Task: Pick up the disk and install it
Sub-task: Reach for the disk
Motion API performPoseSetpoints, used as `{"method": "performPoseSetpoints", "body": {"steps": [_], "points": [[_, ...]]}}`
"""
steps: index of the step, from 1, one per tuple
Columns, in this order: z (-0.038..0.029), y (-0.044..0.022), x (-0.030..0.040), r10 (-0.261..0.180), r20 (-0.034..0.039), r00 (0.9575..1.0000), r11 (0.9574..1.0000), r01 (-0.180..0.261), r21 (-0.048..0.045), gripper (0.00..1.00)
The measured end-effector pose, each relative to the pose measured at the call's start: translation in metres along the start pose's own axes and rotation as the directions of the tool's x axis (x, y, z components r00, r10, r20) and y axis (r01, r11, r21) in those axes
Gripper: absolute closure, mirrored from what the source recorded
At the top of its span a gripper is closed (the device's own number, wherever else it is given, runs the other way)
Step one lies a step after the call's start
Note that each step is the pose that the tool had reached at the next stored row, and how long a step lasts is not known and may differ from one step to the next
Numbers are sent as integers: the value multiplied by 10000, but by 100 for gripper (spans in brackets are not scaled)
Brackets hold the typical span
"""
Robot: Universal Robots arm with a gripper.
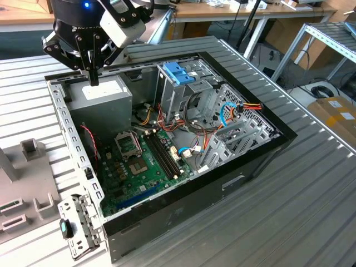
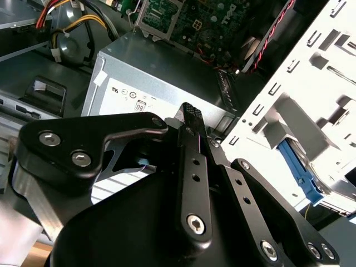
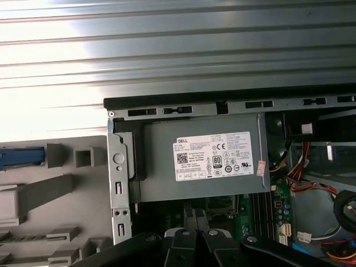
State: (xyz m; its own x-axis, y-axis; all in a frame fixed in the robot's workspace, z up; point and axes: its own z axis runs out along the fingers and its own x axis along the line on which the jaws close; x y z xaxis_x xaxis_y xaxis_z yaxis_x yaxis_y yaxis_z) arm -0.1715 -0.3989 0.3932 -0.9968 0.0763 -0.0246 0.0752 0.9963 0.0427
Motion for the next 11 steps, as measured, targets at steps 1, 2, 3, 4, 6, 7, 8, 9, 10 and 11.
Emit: {"method": "performPoseSetpoints", "body": {"steps": [1,2,3,4,6,7,8,9,10,11], "points": [[0,-1,3,-1,0,10000,10000,1,-1,90],[0,-1,5,-1,0,10000,10000,1,0,90],[0,-1,8,-1,0,10000,10000,1,-1,90],[0,-1,11,-2,0,10000,10000,2,0,90],[0,-2,15,-1,0,10000,10000,1,0,90],[-1,-2,16,-1,0,10000,10000,1,0,90],[0,-2,17,-1,0,10000,10000,1,-1,90],[-1,-2,19,0,0,10000,10000,0,-1,90],[-1,-2,21,0,0,10000,10000,0,-1,90],[-1,-3,26,-1,0,10000,10000,1,0,90]]}}
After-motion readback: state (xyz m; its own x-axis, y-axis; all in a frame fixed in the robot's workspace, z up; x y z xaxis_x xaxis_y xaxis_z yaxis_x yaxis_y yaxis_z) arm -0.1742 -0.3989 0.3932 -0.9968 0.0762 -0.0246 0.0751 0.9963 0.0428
